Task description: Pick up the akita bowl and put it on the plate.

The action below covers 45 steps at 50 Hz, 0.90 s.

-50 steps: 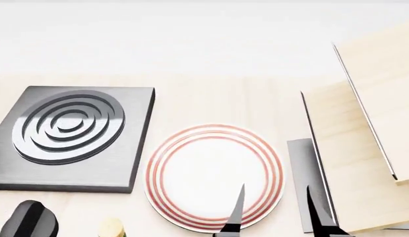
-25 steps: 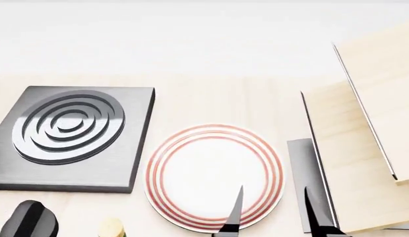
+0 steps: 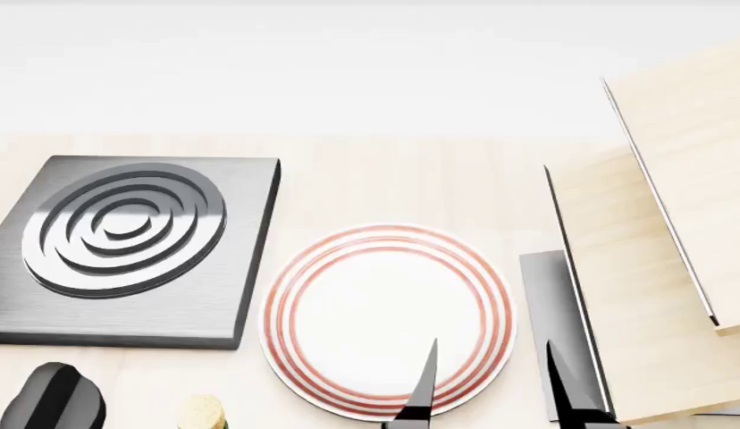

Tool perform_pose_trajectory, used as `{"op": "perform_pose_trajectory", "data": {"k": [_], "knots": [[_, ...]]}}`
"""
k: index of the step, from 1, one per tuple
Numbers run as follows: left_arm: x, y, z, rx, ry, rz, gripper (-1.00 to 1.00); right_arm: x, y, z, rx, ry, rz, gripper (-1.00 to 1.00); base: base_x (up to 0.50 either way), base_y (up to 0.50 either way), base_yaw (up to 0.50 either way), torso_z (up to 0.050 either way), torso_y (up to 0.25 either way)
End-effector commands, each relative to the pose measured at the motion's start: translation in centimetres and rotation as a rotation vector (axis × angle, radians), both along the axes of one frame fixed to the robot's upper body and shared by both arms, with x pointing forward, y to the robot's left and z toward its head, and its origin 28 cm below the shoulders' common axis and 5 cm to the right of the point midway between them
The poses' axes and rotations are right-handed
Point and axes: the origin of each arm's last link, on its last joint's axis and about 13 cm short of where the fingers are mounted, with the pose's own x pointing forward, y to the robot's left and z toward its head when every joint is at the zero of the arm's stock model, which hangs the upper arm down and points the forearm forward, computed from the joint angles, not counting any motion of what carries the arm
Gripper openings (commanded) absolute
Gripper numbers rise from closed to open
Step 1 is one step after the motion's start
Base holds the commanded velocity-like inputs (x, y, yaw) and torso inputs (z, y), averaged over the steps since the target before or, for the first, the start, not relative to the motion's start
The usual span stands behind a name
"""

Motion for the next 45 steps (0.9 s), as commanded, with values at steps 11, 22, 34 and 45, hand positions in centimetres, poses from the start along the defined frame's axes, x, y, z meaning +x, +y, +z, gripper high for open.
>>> {"op": "perform_pose_trajectory", "data": {"k": [11,22,34,45], "knots": [[-0.44,0.03,0.18,-0.021,0.033,-0.023,1.0,0.32,0.07,-0.25,-0.003,0.012,-0.002,1.0,0.0,0.0,0.0,0.0,0.0],[-0.78,-0.07,0.35,-0.033,0.036,-0.047,1.0,0.22,0.1,-0.26,-0.002,0.011,0.001,1.0,0.0,0.0,0.0,0.0,0.0],[-0.73,-0.11,0.17,-0.053,0.087,-0.078,1.0,0.32,0.12,-0.38,-0.003,0.018,0.0,1.0,0.0,0.0,0.0,0.0,0.0],[-0.61,0.08,0.15,-0.109,0.13,-0.122,1.0,0.41,0.19,-0.44,-0.006,0.022,0.003,1.0,0.0,0.0,0.0,0.0,0.0]]}}
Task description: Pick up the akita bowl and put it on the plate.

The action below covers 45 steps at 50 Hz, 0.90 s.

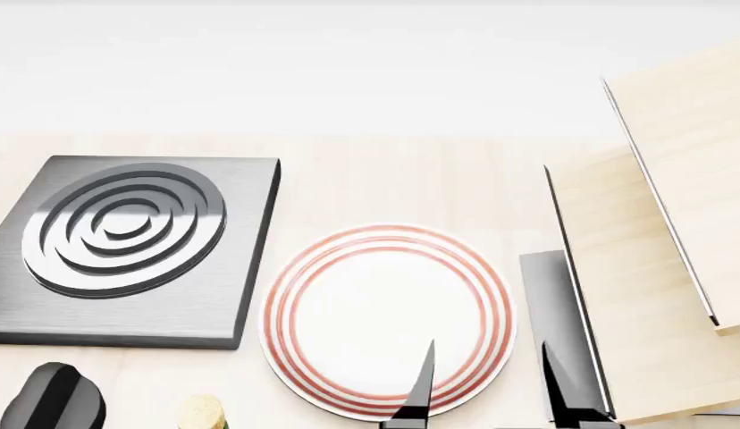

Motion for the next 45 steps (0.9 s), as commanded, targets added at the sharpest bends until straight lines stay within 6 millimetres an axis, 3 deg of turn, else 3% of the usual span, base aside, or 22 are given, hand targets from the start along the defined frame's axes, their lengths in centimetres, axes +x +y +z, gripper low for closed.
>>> {"op": "perform_pose_trajectory", "data": {"k": [1,45], "knots": [[0.1,0.1,0.0,-0.046,0.041,-0.039,1.0,0.1,0.1,-0.1,-0.004,0.005,0.002,1.0,0.0,0.0,0.0,0.0,0.0],[-0.4,1.3,1.1,-0.055,0.1,0.031,1.0,0.6,0.1,-0.6,-0.005,0.026,-0.002,1.0,0.0,0.0,0.0,0.0,0.0]]}}
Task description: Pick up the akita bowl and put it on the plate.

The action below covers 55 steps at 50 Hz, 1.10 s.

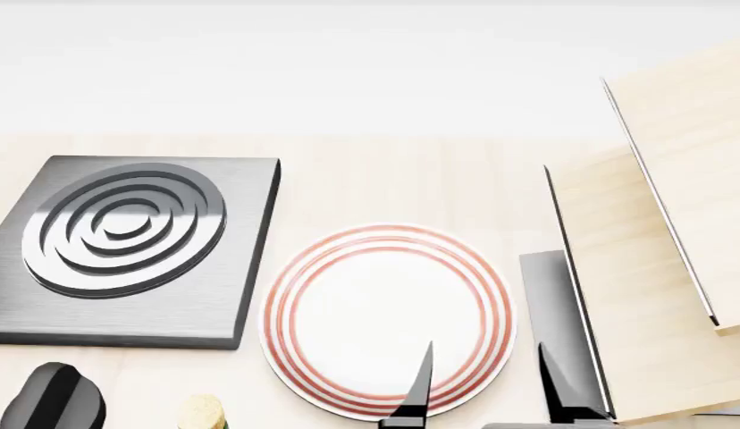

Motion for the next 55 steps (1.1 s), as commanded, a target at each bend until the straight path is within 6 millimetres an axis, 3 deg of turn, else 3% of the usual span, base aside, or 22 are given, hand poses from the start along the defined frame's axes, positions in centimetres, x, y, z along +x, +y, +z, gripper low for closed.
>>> {"op": "perform_pose_trajectory", "data": {"k": [1,16,55], "knots": [[-0.08,0.46,0.34,0.014,0.021,0.02,1.0,0.13,0.08,-0.21,-0.001,0.007,0.001,1.0,0.0,0.0,0.0,0.0,0.0],[0.04,0.49,-0.33,0.045,0.136,-0.036,1.0,0.36,0.06,-0.44,0.0,0.016,-0.001,1.0,0.0,0.0,0.0,0.0,0.0],[-0.46,0.9,-0.62,0.001,0.168,-0.068,1.0,0.52,0.01,-0.84,0.0,0.026,-0.008,1.0,0.0,0.0,0.0,0.0,0.0]]}}
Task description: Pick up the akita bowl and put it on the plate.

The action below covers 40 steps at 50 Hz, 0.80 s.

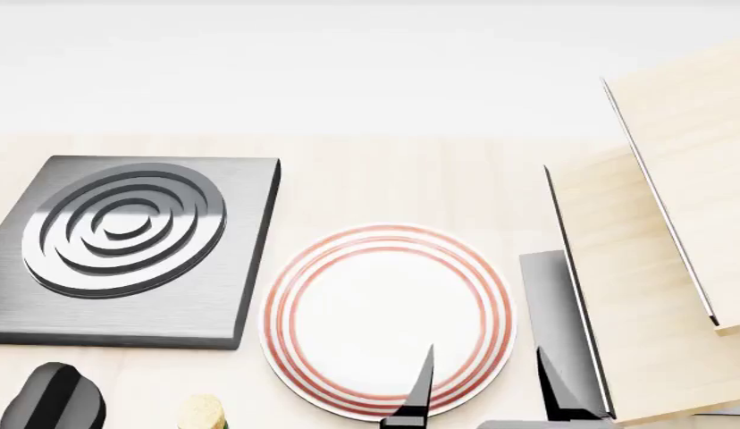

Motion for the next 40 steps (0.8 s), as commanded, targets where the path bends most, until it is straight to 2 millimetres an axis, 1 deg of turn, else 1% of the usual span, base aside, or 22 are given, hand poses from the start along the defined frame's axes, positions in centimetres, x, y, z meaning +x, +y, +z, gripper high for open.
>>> {"op": "perform_pose_trajectory", "data": {"k": [1,6,12,20,28,40], "knots": [[-0.11,0.07,-0.14,-0.004,0.019,-0.015,1.0,0.04,-0.02,-0.1,0.002,0.002,0.0,1.0,0.0,0.0,0.0,0.0,0.0],[-0.25,0.11,-0.22,-0.009,0.041,-0.045,1.0,0.04,0.02,-0.08,0.002,0.002,0.0,1.0,0.0,0.0,0.0,0.0,0.0],[-0.04,0.19,-0.38,-0.005,0.05,-0.036,1.0,0.06,0.03,-0.17,-0.001,0.005,0.0,1.0,0.0,0.0,0.0,0.0,0.0],[-0.49,0.38,0.13,0.006,0.043,-0.025,1.0,0.07,0.06,-0.19,0.001,0.005,0.002,1.0,0.0,0.0,0.0,0.0,0.0],[-0.8,0.61,0.18,-0.008,0.041,-0.024,1.0,0.1,0.1,-0.26,-0.001,0.008,0.002,1.0,0.0,0.0,0.0,0.0,0.0],[-0.61,0.78,-0.49,-0.043,0.074,-0.036,1.0,0.19,0.16,-0.43,-0.003,0.012,0.004,1.0,0.0,0.0,0.0,0.0,0.0]]}}
